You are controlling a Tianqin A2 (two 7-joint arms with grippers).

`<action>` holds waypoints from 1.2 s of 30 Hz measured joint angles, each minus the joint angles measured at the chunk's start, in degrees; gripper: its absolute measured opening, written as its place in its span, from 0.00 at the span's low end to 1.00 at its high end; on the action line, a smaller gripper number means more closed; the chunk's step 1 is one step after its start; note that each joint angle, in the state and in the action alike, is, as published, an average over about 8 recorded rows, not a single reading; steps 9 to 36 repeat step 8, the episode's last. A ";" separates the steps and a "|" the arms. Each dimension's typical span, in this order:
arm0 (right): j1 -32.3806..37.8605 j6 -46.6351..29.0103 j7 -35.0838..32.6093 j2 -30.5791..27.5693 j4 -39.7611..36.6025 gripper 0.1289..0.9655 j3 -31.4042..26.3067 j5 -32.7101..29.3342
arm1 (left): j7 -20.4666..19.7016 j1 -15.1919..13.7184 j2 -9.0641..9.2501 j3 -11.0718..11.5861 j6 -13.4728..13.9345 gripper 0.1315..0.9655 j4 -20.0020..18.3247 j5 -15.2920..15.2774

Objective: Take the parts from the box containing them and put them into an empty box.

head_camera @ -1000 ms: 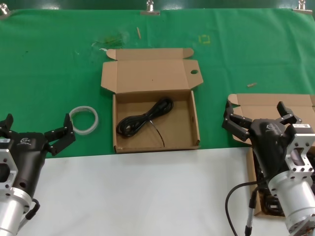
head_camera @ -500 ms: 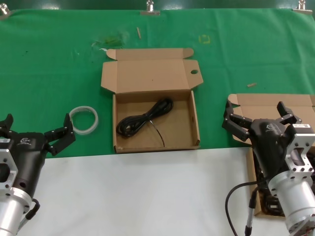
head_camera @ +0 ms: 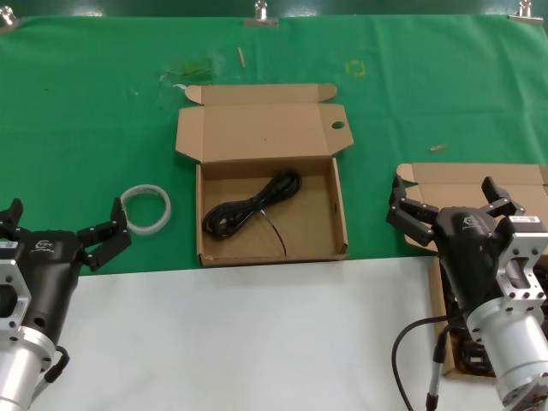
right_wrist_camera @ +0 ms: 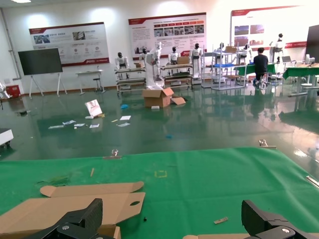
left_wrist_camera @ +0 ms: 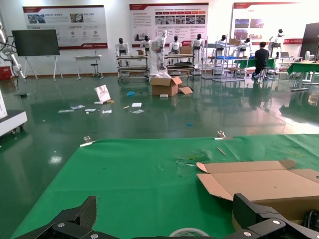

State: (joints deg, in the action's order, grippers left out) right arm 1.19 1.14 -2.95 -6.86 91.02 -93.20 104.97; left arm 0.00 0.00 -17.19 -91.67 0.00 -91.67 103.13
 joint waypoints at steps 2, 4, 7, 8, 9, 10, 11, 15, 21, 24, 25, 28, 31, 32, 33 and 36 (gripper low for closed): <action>0.00 0.00 0.00 0.00 0.00 1.00 0.00 0.00 | 0.00 0.00 0.00 0.00 0.00 1.00 0.00 0.00; 0.00 0.00 0.00 0.00 0.00 1.00 0.00 0.00 | 0.00 0.00 0.00 0.00 0.00 1.00 0.00 0.00; 0.00 0.00 0.00 0.00 0.00 1.00 0.00 0.00 | 0.00 0.00 0.00 0.00 0.00 1.00 0.00 0.00; 0.00 0.00 0.00 0.00 0.00 1.00 0.00 0.00 | 0.00 0.00 0.00 0.00 0.00 1.00 0.00 0.00; 0.00 0.00 0.00 0.00 0.00 1.00 0.00 0.00 | 0.00 0.00 0.00 0.00 0.00 1.00 0.00 0.00; 0.00 0.00 0.00 0.00 0.00 1.00 0.00 0.00 | 0.00 0.00 0.00 0.00 0.00 1.00 0.00 0.00; 0.00 0.00 0.00 0.00 0.00 1.00 0.00 0.00 | 0.00 0.00 0.00 0.00 0.00 1.00 0.00 0.00; 0.00 0.00 0.00 0.00 0.00 1.00 0.00 0.00 | 0.00 0.00 0.00 0.00 0.00 1.00 0.00 0.00; 0.00 0.00 0.00 0.00 0.00 1.00 0.00 0.00 | 0.00 0.00 0.00 0.00 0.00 1.00 0.00 0.00; 0.00 0.00 0.00 0.00 0.00 1.00 0.00 0.00 | 0.00 0.00 0.00 0.00 0.00 1.00 0.00 0.00; 0.00 0.00 0.00 0.00 0.00 1.00 0.00 0.00 | 0.00 0.00 0.00 0.00 0.00 1.00 0.00 0.00; 0.00 0.00 0.00 0.00 0.00 1.00 0.00 0.00 | 0.00 0.00 0.00 0.00 0.00 1.00 0.00 0.00; 0.00 0.00 0.00 0.00 0.00 1.00 0.00 0.00 | 0.00 0.00 0.00 0.00 0.00 1.00 0.00 0.00; 0.00 0.00 0.00 0.00 0.00 1.00 0.00 0.00 | 0.00 0.00 0.00 0.00 0.00 1.00 0.00 0.00; 0.00 0.00 0.00 0.00 0.00 1.00 0.00 0.00 | 0.00 0.00 0.00 0.00 0.00 1.00 0.00 0.00; 0.00 0.00 0.00 0.00 0.00 1.00 0.00 0.00 | 0.00 0.00 0.00 0.00 0.00 1.00 0.00 0.00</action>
